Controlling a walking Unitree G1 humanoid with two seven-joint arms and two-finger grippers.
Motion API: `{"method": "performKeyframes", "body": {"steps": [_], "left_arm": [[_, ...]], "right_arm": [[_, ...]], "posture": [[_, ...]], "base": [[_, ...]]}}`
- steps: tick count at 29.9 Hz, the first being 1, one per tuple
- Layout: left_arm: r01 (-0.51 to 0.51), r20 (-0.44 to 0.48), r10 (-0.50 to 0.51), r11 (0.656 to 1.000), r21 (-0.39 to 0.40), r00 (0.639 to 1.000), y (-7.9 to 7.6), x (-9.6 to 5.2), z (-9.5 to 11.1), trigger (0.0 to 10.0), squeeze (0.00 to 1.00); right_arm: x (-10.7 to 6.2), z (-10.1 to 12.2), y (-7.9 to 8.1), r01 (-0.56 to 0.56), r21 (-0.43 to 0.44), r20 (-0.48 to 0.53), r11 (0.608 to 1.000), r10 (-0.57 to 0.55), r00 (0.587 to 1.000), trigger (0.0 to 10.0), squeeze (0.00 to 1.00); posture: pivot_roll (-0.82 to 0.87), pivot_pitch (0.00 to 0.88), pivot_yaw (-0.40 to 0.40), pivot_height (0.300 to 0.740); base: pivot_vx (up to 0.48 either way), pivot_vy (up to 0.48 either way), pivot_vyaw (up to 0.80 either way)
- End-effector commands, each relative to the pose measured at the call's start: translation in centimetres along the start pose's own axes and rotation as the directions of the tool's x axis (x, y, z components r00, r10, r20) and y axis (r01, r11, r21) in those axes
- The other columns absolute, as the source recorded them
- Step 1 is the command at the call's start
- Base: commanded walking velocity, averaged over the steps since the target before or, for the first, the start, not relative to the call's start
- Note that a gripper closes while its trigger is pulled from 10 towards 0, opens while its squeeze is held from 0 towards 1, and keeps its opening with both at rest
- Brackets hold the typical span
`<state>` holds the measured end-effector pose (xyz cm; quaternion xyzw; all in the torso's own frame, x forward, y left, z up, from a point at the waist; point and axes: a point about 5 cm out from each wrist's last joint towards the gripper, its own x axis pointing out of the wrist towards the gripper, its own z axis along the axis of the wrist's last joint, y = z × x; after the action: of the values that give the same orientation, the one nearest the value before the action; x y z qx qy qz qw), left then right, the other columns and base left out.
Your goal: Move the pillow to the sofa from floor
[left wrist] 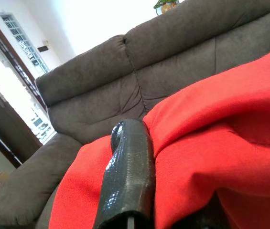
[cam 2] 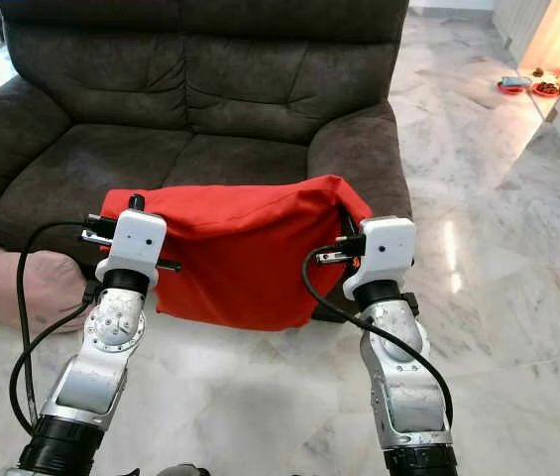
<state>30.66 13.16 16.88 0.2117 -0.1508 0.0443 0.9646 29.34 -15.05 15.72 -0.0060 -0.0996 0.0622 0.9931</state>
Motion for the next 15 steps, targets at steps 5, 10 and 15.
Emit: {"method": "performKeyframes", "body": {"steps": [5, 10, 15], "left_arm": [[-0.06, 0.145, 0.062, 0.998, -0.021, 0.987, 1.21, 0.69, 3.1, 10.0, 0.0], [-0.058, 0.144, 0.061, 0.998, -0.024, 0.988, 1.2, 0.65, 3.08, 10.0, 0.0], [-0.055, 0.145, 0.058, 0.998, -0.028, 0.988, 1.06, 0.61, 3.13, 10.0, 0.0]], "right_arm": [[0.05, 0.87, 0.02, -0.003, 0.006, 0.035, 1.0, 0.003, 0.999, 10.0, 0.0], [0.12, 1.0, 0.06, -0.007, 0.006, 0.04, 1.0, 0.007, 0.999, 10.0, 0.0], [0.13, 1.03, 0.05, -0.008, 0.005, 0.041, 1.0, 0.007, 0.999, 10.0, 0.0]], "posture": [[0.13, 0.069, -0.002, 0.74], [0.13, 0.066, -0.003, 0.74], [0.12, 0.061, -0.004, 0.74]], "base": [[0.269, 0.0, 0.0], [0.289, 0.0, 0.0], [0.289, 0.0, 0.0]]}}
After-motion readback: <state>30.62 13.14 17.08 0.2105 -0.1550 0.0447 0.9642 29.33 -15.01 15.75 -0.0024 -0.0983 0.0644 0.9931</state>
